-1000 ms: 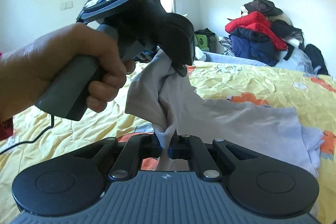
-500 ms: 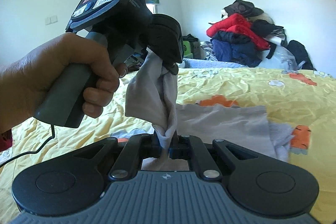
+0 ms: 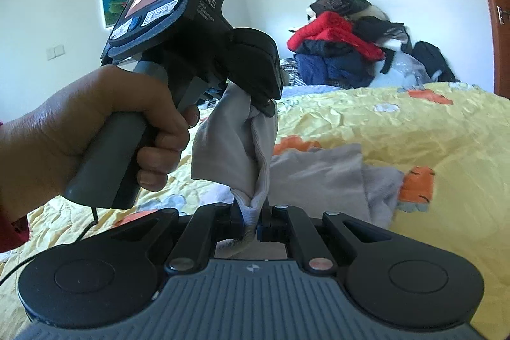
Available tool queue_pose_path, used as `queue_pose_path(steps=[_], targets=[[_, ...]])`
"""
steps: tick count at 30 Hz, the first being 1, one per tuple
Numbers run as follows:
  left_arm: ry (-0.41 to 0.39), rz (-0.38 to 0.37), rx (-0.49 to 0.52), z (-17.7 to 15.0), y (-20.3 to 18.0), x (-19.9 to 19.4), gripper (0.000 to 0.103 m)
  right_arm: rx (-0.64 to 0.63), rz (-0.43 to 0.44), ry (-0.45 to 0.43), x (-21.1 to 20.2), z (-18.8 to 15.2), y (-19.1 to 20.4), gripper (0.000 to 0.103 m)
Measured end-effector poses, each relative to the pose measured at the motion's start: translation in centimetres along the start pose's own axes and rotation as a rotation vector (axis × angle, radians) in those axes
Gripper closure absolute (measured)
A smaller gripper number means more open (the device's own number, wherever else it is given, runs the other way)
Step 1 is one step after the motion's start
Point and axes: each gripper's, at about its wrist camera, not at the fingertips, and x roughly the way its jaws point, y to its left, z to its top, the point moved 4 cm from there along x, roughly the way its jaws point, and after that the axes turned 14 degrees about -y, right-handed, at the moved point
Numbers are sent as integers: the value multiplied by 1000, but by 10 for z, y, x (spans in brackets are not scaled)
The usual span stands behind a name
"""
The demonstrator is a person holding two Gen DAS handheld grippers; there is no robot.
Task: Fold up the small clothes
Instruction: 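Lift the folded shirt off the bedspread with both tools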
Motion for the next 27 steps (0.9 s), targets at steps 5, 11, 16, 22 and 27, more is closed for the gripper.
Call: queue_pose_path(steps=[5,11,16,22,27], targets=[[13,-23,24,-4,-25,11,94,21,-27,10,-2,-2,-17,95],[34,-49,57,-14,-52,23,94,127,-43,36,-1,-12,-43,95],[55,-58,77,-20,-63,29,94,170,-47,52,1,-18,-53,95],[77,-66,79,-24,-70,33,94,233,-46,72,4,-25,-63,95],[115,-101,46,-26,-75,38,93,289,-45,96,6,-30,-70,95]])
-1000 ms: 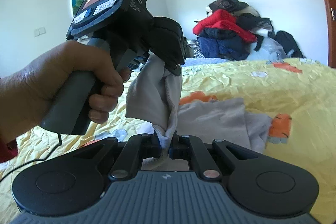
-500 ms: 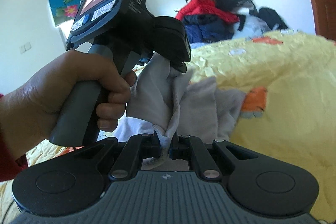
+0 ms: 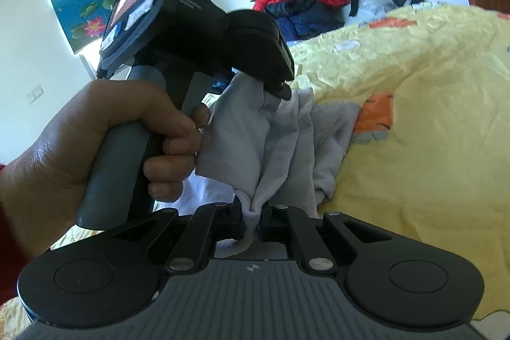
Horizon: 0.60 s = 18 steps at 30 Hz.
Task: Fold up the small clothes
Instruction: 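Lift the folded shirt off the bedspread with both tools, then lower the shirt onto the bedspread and open the left tool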
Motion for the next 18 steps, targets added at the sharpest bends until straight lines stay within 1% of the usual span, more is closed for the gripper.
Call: queue_pose_path(steps=[3,4,6,7,8,10,12,13,14,16,18], targets=[[24,-31,-54,3,2,3,90,37,0,20,3,-3,-5,94],[30,-40,-82,5,5,3,86,52,1,25,4,-4,-8,94],[25,-57,-133,10,10,2,75,81,2,34,5,-5,-12,94],[15,-59,-157,13,14,0,61,93,3,37,6,-5,-14,94],[-6,-55,-176,16,18,-4,41,103,4,40,7,-5,-15,94],[-82,-22,-199,23,27,-16,20,115,3,44,8,-7,-17,94],[-144,-8,-197,28,33,-27,19,126,3,49,10,-7,-20,94],[-156,-2,-185,29,36,-32,19,133,2,52,10,-8,-20,94],[-161,9,-173,30,37,-35,19,142,1,54,11,-8,-22,93],[-161,40,-136,27,40,-43,19,160,2,58,13,-8,-25,86],[-152,68,-98,20,44,-50,19,176,5,61,15,-7,-29,86]])
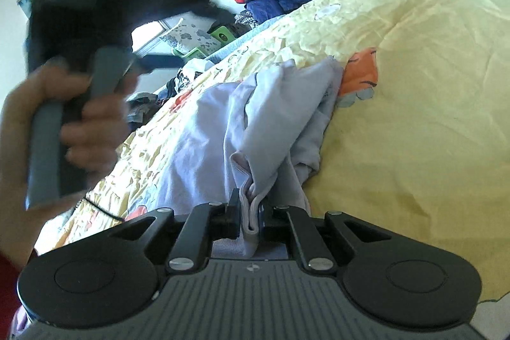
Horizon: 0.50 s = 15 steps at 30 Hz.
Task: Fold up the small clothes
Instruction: 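Lower the shirt onto the bedspread and open the left tool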
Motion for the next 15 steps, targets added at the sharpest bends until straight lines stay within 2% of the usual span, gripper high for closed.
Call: queue_pose_path(steps=[4,8,15], targets=[[24,58,43,-27,10,-18,19,50,5,0,4,1,-7,89],[60,71,47,-51,16,-31,19,110,19,11,3,0,-13,89],[64,71,71,-70,15,-45,19,208,32,29,-3,3,-26,80]])
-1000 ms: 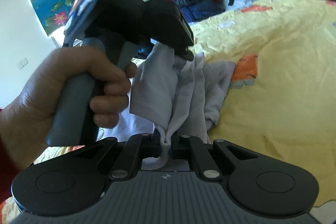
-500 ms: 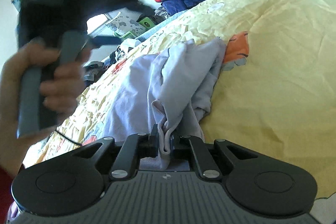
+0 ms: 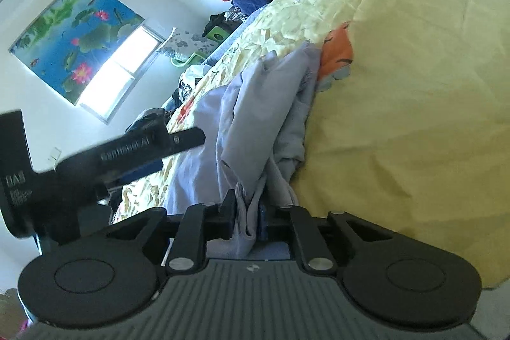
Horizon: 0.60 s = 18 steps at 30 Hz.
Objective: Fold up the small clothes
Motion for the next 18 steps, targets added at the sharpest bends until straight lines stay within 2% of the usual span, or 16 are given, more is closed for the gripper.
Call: queue_pose_path(steps=[4,7,10,13,16,18], targets=[[17,-6,-5,-8,-1,-1,19,-26,-2,-3,-10,6,3,66],[30,-2,-10,-15,0,-1,19,-74,-20,-16,-19,13,7,62],[35,0,-22,-21,2,-1,19,-174,-104,-104,-32,24,13,63],[41,1,-33,-25,3,-1,19,-343,-160,-208,-37,35,33,63],[37,4,-33,-29,2,-4,19,-413,-125,-203,-22,40,50,63],[34,6,-22,-32,1,-7,19,-435,-93,-152,-1,38,56,63]])
